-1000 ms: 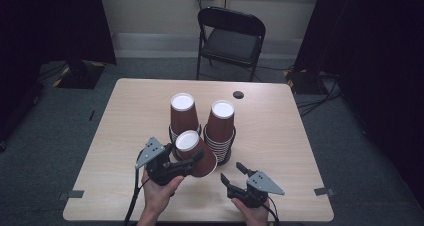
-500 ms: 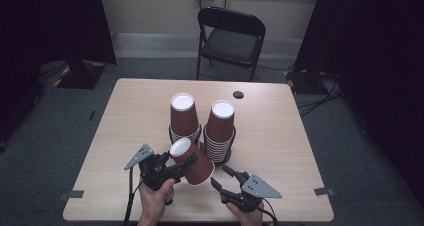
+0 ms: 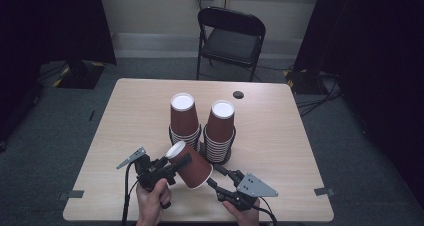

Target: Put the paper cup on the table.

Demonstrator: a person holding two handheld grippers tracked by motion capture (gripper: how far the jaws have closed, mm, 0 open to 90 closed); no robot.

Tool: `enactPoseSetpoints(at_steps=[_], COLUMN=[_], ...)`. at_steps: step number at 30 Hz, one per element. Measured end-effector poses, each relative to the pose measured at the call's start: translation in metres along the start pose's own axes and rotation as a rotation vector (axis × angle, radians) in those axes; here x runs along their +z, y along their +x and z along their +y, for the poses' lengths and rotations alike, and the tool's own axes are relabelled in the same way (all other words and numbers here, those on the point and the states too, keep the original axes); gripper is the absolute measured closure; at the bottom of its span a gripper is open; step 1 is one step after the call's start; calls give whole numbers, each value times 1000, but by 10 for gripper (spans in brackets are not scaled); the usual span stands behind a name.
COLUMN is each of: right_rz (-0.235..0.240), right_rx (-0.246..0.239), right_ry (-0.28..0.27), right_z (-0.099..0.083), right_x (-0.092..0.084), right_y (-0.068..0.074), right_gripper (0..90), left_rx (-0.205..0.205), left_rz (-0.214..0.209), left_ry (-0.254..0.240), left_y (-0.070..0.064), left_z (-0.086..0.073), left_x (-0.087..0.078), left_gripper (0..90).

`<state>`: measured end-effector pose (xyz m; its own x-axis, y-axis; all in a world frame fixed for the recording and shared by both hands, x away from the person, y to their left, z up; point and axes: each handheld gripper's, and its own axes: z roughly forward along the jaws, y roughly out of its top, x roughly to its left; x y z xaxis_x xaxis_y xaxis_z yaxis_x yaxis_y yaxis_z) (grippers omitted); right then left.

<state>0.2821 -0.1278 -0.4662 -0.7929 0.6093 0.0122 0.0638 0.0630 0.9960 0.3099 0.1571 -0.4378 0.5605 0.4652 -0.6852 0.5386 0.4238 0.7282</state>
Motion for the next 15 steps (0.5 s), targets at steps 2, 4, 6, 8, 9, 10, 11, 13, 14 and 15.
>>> enactPoseSetpoints(at_steps=[2, 4, 6, 8, 9, 10, 11, 13, 14, 15], right_rz=[0, 3, 2, 5, 5, 3, 2, -3, -2, -1], right_rx=[-14, -27, -45, -55, -55, -61, -70, -76, -78, -87], right_ry=[-4, -6, -7, -8, -8, -11, -9, -16, -18, -21], right_z=[1, 2, 3, 4, 4, 4, 5, 5, 5, 5], right_x=[3, 7, 11, 14, 14, 15, 17, 20, 22, 24], right_y=[-1, -2, -2, -3, -3, -3, -3, -4, -4, -4], right_gripper=[540, 552, 567, 573, 573, 573, 575, 586, 594, 605], left_rx=[-7, -19, -18, -20, -20, -22, -16, -28, -20, -19], left_rz=[-2, -8, -12, -28, -28, -34, -32, -47, -47, -46], left_ry=[5, -1, -1, -1, -1, 0, 4, 8, 17, 20], left_y=[0, -2, -3, -4, -4, -5, -6, -8, -9, -9], left_z=[-2, -3, -3, -4, -4, -4, -5, -7, -8, -8], left_x=[0, 1, 1, 1, 1, 2, 3, 5, 6, 6], left_gripper=[212, 212, 212, 212, 212, 212, 212, 212, 212, 212])
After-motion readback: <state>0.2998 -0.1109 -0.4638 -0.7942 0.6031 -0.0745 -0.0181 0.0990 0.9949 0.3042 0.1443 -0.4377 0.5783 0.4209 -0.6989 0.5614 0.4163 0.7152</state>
